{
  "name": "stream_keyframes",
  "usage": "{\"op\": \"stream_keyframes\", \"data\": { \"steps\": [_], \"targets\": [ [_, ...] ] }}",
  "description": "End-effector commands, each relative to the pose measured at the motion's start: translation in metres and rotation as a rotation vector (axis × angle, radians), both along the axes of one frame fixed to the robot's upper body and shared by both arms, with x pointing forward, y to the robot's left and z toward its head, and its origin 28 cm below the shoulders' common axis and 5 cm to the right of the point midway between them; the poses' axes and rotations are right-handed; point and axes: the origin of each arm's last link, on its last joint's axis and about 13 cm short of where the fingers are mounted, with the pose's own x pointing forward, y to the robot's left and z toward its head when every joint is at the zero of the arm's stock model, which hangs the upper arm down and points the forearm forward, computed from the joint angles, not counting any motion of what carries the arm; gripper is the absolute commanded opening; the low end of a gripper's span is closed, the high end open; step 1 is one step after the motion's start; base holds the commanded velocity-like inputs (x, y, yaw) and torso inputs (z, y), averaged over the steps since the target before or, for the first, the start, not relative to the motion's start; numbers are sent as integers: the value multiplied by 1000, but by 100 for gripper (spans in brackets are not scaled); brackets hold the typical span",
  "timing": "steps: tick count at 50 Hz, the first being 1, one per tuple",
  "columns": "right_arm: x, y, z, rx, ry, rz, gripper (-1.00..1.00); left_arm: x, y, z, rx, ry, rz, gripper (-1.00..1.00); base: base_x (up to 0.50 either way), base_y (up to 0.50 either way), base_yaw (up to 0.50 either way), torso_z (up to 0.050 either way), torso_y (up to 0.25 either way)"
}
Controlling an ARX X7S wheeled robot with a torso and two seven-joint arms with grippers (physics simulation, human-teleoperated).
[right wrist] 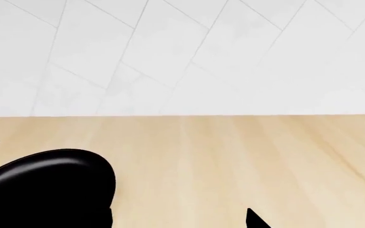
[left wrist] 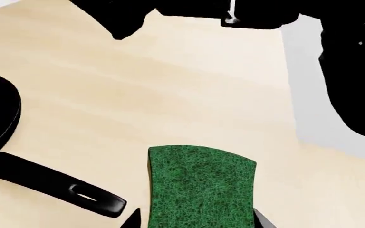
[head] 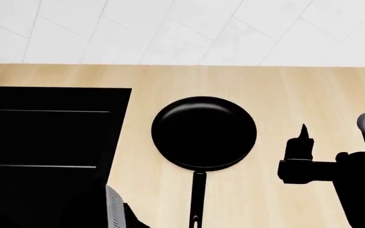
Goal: Pick the pan and sponge and place them into the sink. Then turn on the water.
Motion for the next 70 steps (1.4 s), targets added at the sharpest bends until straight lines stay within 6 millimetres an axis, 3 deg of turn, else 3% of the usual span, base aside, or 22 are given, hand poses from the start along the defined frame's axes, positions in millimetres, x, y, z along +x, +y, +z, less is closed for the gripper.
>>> {"op": "stream_keyframes", "data": {
  "steps": [1,13,14,16,17,19,22,24,25,26,28,34,46,59,66,70],
  "targets": [
    [3,5,2,-43,64,-22,100,-8,19,19,-73,-61,143,-100,0,0,0,0,0],
    [-5,34,30,36,120,-22,100,-9,43,45,-95,-152,348,-100,0,0,0,0,0],
    [-5,37,32,15,158,-51,100,-9,46,48,-90,-161,370,-100,0,0,0,0,0],
    [-2,43,30,-190,273,-193,100,-7,51,53,-97,-162,424,-100,0,0,0,0,0],
    [-5,47,33,-83,210,-143,100,-6,53,54,-85,-178,456,-100,0,0,0,0,0],
    [-5,54,35,39,275,-109,100,-2,54,53,-57,-189,523,-100,0,0,0,0,0],
    [-8,62,40,-28,255,-127,100,0,58,52,-46,-198,599,-100,0,0,0,0,0],
    [-12,70,42,21,297,-85,100,3,57,55,-64,-226,639,-100,0,0,0,0,0],
    [-15,73,44,-58,252,-142,100,1,60,57,-42,-247,648,-100,0,0,0,0,0],
    [-16,77,43,-39,261,-164,100,3,62,56,-1,-313,677,-100,0,0,0,0,0],
    [-16,84,43,58,301,-158,100,6,62,57,-41,-276,706,-100,0,0,0,0,0],
    [-19,97,40,78,319,-175,100,9,62,50,-23,-275,714,-100,0,0,0,0,0],
    [-22,125,32,-28,357,-128,100,6,72,52,-53,-287,768,-100,0,0,0,0,0],
    [-17,157,38,-34,356,-14,100,12,71,49,-67,-273,793,-100,0,0,0,0,0],
    [-6,165,32,-34,377,-14,100,6,80,50,-76,-272,844,-100,0,0,0,0,0],
    [-5,168,25,-41,393,-18,100,13,76,49,-67,-279,861,-100,0,0,0,0,0]
  ]
}}
